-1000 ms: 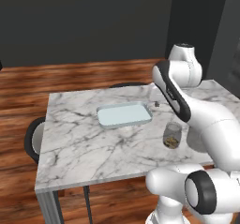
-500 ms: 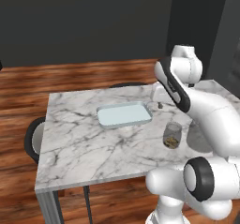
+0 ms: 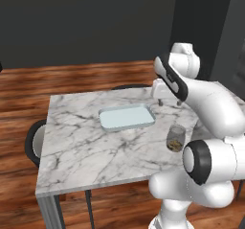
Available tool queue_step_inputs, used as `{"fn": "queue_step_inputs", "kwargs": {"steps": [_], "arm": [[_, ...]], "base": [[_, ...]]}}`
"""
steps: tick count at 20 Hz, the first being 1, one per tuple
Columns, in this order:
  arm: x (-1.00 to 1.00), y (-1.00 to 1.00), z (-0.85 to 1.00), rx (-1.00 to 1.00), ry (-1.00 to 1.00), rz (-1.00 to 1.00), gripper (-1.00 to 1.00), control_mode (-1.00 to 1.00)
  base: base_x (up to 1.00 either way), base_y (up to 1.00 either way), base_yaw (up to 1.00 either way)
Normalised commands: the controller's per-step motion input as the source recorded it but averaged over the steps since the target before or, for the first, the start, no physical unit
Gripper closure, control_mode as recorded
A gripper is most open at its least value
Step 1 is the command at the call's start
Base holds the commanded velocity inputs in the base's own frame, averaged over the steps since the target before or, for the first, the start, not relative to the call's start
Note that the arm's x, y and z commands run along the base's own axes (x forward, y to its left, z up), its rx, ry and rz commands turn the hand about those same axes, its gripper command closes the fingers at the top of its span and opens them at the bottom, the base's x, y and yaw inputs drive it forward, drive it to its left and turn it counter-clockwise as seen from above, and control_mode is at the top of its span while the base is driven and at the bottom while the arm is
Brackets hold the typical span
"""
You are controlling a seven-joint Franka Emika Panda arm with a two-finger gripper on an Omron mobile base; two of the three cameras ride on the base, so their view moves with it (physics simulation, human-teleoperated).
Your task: Pick the jar and jar from the dining table and place them in the open cabinet. Close the cabinet after placing the objects.
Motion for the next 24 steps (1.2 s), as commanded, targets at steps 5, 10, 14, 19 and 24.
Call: {"fn": "queue_step_inputs", "kwargs": {"steps": [5, 10, 14, 19, 24], "arm": [[0.05, -0.33, -0.24, 0.09, 0.01, 0.03, -1.00, -1.00], [0.06, -0.19, -0.23, 0.05, 0.04, 0.03, -1.00, -1.00], [0.06, 0.00, -0.08, 0.00, 0.02, 0.01, -1.00, -1.00], [0.00, 0.00, -0.07, 0.00, 0.00, 0.00, -1.00, -1.00], [-0.04, 0.00, -0.23, 0.00, 0.00, 0.01, -1.00, -1.00]], "base": [[0.00, 0.00, 0.00], [0.00, 0.00, 0.00], [0.00, 0.00, 0.00], [0.00, 0.00, 0.00], [0.00, 0.00, 0.00]]}}
